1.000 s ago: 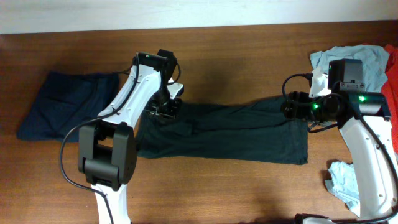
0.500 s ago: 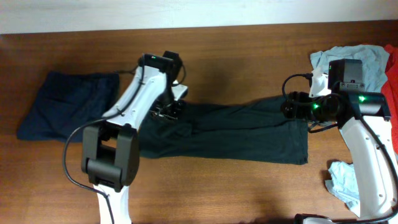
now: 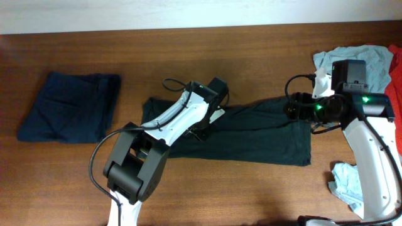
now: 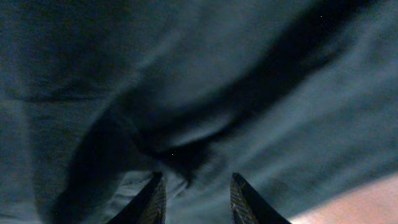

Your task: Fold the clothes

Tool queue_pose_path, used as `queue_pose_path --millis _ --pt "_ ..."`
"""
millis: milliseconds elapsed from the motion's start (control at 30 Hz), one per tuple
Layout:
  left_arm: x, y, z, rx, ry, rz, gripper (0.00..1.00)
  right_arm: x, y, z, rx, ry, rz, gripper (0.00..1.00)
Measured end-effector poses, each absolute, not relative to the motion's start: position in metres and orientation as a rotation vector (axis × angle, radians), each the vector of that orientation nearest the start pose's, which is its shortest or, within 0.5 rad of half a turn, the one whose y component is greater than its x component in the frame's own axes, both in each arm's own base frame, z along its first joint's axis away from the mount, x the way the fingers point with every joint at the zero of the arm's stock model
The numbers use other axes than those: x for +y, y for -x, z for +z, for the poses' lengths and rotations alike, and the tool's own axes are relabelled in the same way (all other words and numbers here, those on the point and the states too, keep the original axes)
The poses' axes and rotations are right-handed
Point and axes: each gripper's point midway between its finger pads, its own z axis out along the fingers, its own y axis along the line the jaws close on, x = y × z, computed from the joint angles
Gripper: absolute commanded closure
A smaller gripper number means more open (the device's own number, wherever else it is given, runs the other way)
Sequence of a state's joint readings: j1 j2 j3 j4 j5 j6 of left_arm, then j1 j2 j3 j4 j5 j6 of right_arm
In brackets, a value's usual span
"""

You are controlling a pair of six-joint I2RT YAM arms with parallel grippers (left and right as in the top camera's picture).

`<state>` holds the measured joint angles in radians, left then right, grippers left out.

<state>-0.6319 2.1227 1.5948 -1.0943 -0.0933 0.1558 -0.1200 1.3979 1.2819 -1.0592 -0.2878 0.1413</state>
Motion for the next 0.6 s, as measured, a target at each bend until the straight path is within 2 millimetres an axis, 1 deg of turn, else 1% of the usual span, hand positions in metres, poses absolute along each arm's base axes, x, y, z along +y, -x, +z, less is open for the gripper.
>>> queue_pose_path --millis 100,200,467,500,533,567,600 --pt "-0.212 -0.334 0.021 2.877 -1.192 0.240 0.65 0.011 -0.320 0.184 2.710 -0.276 0.401 0.30" --pt "-0.210 -0.341 0.022 2.854 -1.170 0.285 0.65 0.011 -0.320 0.184 2.710 -0.276 0.401 0.30" --pt "-0.206 -0.353 0.024 2.815 -1.133 0.353 0.66 0.011 -0.320 0.184 2.710 -0.277 0.401 0.30" --pt "-0.206 -0.353 0.025 2.813 -1.132 0.356 0.68 0.011 -0.320 0.184 2.710 -0.276 0.401 0.30" --pt "-0.206 -0.354 0.024 2.809 -1.130 0.358 0.77 0.011 -0.320 0.184 2.710 -0.276 0.401 0.30" --pt "-0.206 -0.354 0.022 2.808 -1.125 0.359 0.83 0.011 -0.320 0.184 2.710 -0.276 0.401 0.30" --pt "-0.205 -0.354 0.019 2.808 -1.121 0.360 0.92 0.011 -0.320 0.184 2.710 -0.276 0.401 0.30"
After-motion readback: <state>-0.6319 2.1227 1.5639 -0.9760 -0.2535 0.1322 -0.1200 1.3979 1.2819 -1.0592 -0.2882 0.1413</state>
